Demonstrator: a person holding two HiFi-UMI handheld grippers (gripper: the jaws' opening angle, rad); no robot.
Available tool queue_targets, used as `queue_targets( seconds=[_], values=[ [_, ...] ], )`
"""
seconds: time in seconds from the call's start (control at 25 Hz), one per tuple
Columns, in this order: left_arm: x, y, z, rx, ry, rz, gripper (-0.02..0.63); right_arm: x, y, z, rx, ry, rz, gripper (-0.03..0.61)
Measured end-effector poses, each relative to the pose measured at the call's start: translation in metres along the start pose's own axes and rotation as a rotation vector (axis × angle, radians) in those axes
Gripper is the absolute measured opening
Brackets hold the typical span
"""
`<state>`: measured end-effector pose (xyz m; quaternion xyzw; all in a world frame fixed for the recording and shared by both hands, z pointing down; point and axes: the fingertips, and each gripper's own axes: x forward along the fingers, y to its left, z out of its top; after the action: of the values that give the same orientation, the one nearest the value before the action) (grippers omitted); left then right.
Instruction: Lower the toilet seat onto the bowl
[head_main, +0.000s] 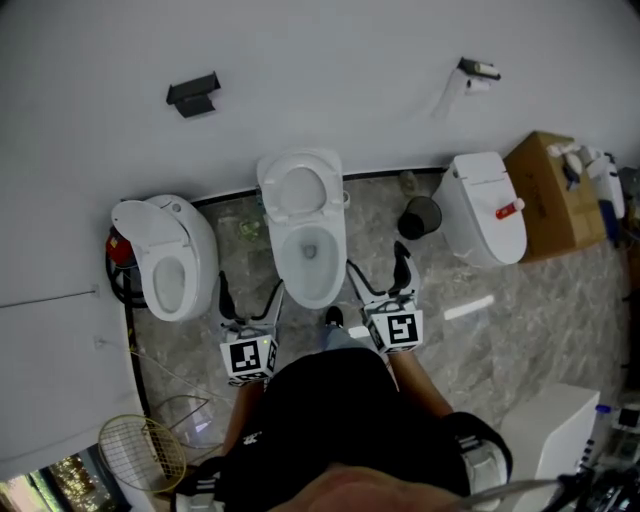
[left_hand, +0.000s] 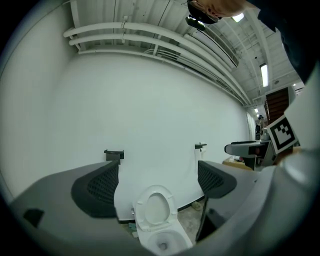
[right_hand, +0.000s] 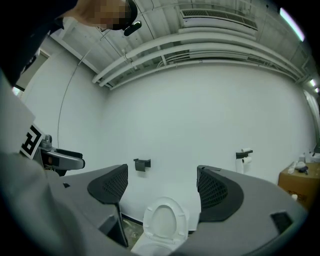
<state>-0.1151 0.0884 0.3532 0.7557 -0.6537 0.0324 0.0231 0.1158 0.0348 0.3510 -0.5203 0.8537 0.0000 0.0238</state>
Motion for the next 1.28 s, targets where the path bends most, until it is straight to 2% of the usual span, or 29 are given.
queue_targets(
  seconds=[0.28,0.6,0.84,1.0,1.12,1.28],
  values=[
    [0.053,-0.005,0.003,-0.025,0.027,0.048,0.483,0.049,-0.037,-0.004,0.006,0.024,0.044,0.422],
    [0.091,0.009,-0.008,-0.025,0.040,0.055,0.483,0.080,-0.056,-0.013,0.009,0.041,0.035,0.422],
    [0.114,0.022,-0.044,0.006,0.110,0.027,0.482,0.096,-0.059,-0.039,-0.014,0.100,0.011,0.422],
    [0.130,0.037,-0.063,0.006,0.174,-0.016,0.482,0.109,-0.054,-0.057,-0.047,0.142,0.000,0.422],
    [0.147,0.046,-0.083,0.043,0.219,-0.055,0.482,0.123,-0.054,-0.074,-0.069,0.167,-0.006,0.420],
    [0.175,0.055,-0.105,0.051,0.246,-0.093,0.482,0.147,-0.051,-0.103,-0.089,0.211,0.007,0.420]
  ],
)
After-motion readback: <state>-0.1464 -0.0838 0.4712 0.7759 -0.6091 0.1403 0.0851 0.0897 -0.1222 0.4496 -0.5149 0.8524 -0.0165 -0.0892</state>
